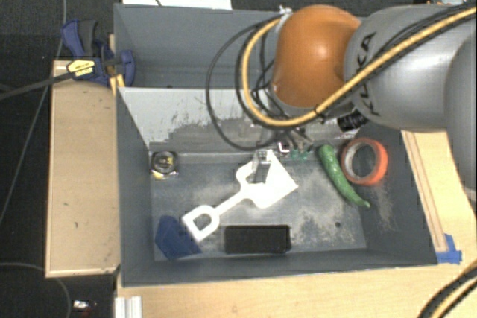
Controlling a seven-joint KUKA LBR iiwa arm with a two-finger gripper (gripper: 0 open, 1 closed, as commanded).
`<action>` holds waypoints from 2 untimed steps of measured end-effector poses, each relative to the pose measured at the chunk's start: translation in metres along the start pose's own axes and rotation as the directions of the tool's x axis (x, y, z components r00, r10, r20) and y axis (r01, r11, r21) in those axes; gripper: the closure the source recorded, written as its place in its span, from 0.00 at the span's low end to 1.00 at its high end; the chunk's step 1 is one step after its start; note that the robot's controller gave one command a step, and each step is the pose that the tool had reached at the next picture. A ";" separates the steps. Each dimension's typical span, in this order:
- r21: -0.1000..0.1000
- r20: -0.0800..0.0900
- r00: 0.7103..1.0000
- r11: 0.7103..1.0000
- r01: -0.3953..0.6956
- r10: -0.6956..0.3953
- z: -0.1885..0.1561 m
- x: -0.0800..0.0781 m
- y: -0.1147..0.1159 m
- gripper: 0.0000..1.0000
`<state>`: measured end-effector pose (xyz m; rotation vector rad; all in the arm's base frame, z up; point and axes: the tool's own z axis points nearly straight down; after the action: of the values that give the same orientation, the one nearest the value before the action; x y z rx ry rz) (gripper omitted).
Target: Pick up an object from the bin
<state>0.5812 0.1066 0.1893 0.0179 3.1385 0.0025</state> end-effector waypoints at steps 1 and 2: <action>0.000 0.000 1.000 1.000 0.000 0.000 0.000 0.000 0.000 0.00; 0.000 -0.003 0.998 0.998 -0.066 0.066 0.057 0.006 -0.002 0.00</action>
Offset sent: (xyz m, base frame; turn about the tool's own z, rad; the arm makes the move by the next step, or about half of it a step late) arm -0.0051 -0.0017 -0.0544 0.0658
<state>0.5756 0.1046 0.1325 0.1210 3.1389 0.0032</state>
